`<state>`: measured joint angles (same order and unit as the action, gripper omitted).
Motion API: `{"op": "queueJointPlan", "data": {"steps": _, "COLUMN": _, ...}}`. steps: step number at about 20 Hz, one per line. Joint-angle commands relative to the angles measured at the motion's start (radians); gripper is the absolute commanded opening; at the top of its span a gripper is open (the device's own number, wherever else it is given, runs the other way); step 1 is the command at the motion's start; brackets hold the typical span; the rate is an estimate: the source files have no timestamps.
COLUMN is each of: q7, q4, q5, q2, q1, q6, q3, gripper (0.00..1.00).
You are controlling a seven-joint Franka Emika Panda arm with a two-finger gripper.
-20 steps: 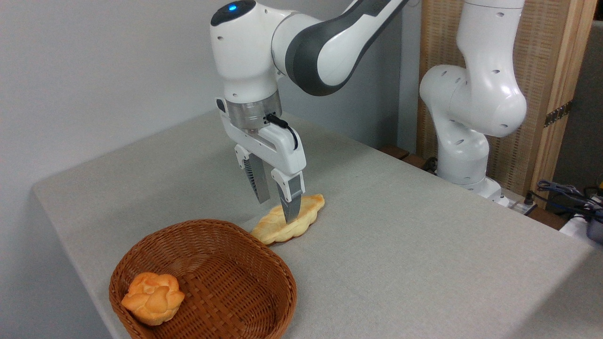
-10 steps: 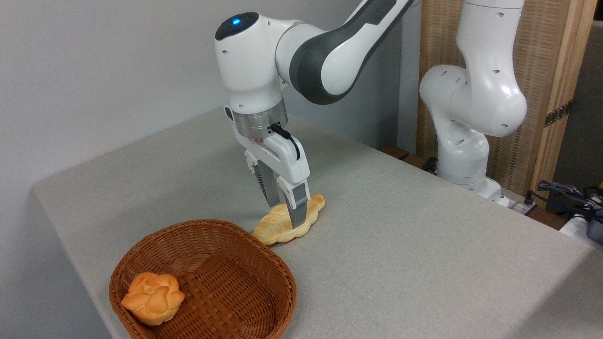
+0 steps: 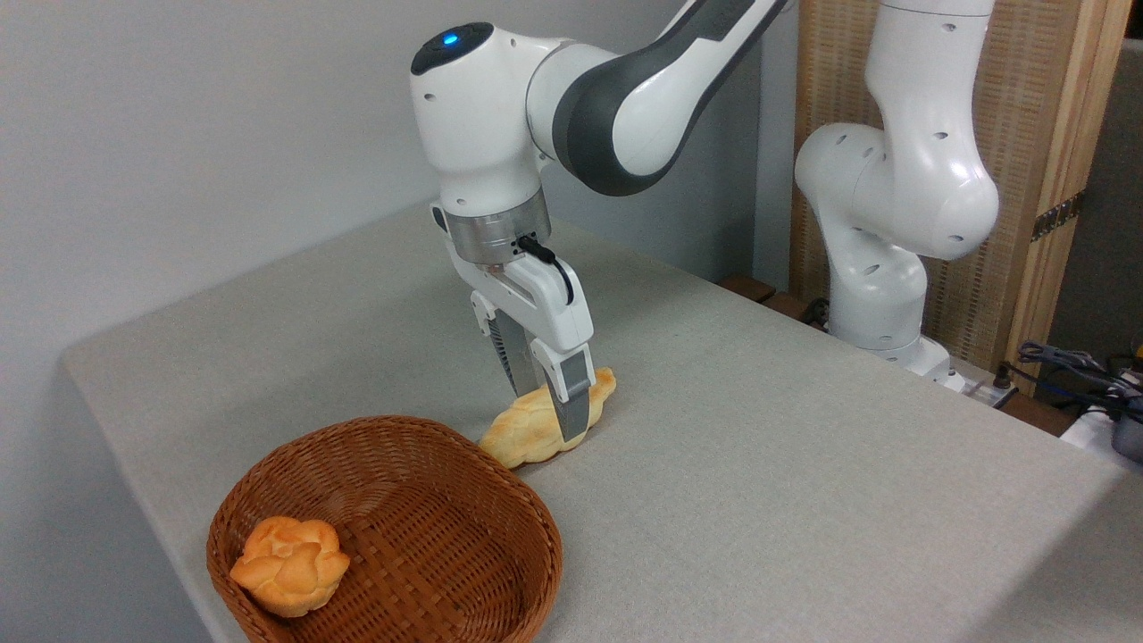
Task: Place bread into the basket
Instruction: 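Close the gripper around the middle of the braided roll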
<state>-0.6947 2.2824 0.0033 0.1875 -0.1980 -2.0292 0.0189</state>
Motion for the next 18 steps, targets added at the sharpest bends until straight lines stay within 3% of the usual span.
{"op": "queueJointPlan", "data": {"steps": 1, "q7": -0.016, "q4": 0.012, "q5": 0.017, "q2": 0.006, "q1": -0.011, "q6": 0.019, "q3": 0.0, "gripper": 1.0}}
{"op": "queueJointPlan", "data": {"steps": 12, "q7": -0.014, "q4": 0.012, "q5": 0.015, "q2": -0.025, "q1": -0.052, "q6": 0.027, "q3": -0.005, "gripper": 1.0}}
{"op": "queueJointPlan", "data": {"steps": 13, "q7": -0.019, "q4": 0.012, "q5": 0.017, "q2": -0.025, "q1": -0.052, "q6": 0.027, "q3": -0.005, "gripper": 0.93}}
{"op": "queueJointPlan", "data": {"steps": 16, "q7": -0.029, "q4": 0.011, "q5": 0.018, "q2": -0.025, "q1": -0.05, "q6": 0.032, "q3": 0.003, "gripper": 0.46}}
{"op": "queueJointPlan", "data": {"steps": 17, "q7": -0.031, "q4": 0.009, "q5": 0.02, "q2": -0.025, "q1": -0.05, "q6": 0.032, "q3": 0.006, "gripper": 0.4}}
{"op": "queueJointPlan", "data": {"steps": 18, "q7": -0.031, "q4": 0.009, "q5": 0.02, "q2": -0.025, "q1": -0.049, "q6": 0.032, "q3": 0.006, "gripper": 0.4}}
